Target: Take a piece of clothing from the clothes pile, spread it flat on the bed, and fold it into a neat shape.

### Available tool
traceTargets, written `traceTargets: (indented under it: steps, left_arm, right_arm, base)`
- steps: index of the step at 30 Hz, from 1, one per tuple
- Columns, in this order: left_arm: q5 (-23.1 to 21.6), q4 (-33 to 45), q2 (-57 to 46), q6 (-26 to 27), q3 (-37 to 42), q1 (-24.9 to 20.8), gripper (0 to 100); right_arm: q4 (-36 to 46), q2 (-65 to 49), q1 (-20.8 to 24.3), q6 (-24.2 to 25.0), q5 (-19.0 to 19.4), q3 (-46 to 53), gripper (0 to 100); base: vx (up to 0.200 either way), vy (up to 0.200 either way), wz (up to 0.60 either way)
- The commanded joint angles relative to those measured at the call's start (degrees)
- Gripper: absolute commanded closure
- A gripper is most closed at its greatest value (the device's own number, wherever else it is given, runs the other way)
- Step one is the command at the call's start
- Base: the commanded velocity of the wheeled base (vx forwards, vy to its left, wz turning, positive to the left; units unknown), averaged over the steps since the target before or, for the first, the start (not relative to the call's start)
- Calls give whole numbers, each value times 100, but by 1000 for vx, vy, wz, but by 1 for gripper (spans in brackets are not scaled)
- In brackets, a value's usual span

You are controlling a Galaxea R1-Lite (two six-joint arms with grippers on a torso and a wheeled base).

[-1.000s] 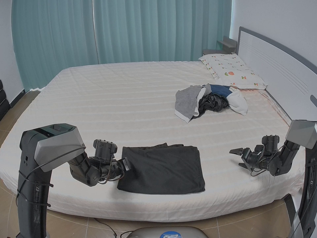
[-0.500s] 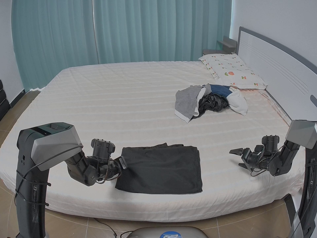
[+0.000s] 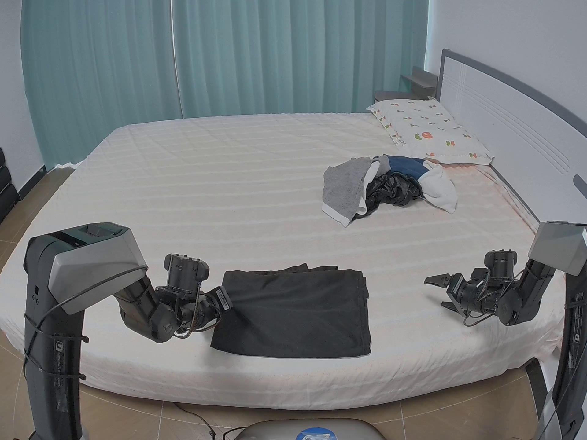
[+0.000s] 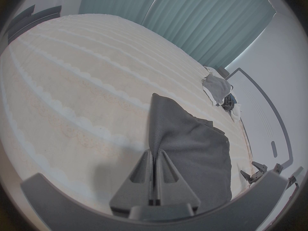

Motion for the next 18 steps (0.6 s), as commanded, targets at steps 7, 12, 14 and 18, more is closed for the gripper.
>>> traceTargets:
  steps: [7,12,14,18]
  left_arm:
    - [85,0,-35,-20,43,-4,100]
    - [120,0,-97,-38,148,-4,100]
    - [172,-9,-123,-117,174,-12,100]
    - [181,0,-132,-187,174,-4,100]
  right_arm:
    - [-3,9,1,0,3,0,0]
    - [-3,9,1,0,-6,0,0]
    - [-3,1,1,0,-6,0,0]
    - [-3,9,1,0,-6,0,0]
  base:
    - [0,200,0]
    - [0,200,0]
    - [0,200,0]
    - [0,200,0]
